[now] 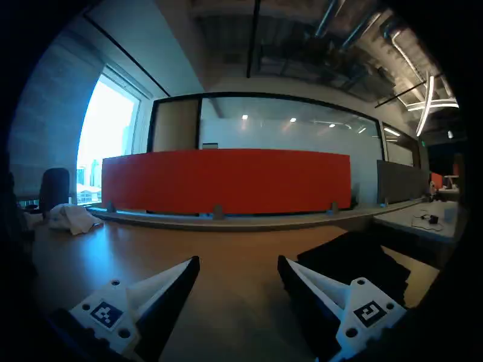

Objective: Fold towel

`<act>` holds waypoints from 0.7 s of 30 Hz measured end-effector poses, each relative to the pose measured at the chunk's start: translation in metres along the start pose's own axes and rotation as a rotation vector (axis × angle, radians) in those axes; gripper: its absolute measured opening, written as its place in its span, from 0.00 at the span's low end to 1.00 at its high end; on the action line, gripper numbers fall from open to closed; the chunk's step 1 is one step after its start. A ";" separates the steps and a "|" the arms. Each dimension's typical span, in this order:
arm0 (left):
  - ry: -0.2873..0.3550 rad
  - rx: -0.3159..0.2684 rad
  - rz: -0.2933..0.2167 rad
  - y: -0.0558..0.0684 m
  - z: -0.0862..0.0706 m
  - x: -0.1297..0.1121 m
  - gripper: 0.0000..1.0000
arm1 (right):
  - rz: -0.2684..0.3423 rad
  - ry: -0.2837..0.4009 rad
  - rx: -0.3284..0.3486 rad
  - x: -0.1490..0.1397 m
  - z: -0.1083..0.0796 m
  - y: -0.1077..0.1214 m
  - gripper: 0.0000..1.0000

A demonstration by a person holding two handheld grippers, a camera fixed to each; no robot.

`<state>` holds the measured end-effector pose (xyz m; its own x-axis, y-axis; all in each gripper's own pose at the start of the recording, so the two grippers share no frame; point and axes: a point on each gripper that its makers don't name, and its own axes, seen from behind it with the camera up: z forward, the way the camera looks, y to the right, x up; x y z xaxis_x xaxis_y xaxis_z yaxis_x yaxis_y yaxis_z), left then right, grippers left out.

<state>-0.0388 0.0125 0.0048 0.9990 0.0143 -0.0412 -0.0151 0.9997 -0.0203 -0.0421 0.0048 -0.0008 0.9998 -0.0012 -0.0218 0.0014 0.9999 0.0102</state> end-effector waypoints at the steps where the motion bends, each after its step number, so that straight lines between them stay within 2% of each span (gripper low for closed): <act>1: 0.000 0.000 0.000 0.000 0.000 0.000 0.92 | 0.000 0.000 0.000 0.000 0.000 0.000 1.00; 21: -0.001 0.000 -0.003 -0.001 -0.001 0.002 0.92 | 0.000 0.000 0.000 0.000 0.000 0.000 1.00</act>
<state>-0.0364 0.0118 0.0039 0.9991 0.0116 -0.0397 -0.0125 0.9997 -0.0203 -0.0425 0.0050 -0.0007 0.9998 -0.0011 -0.0220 0.0013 0.9999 0.0102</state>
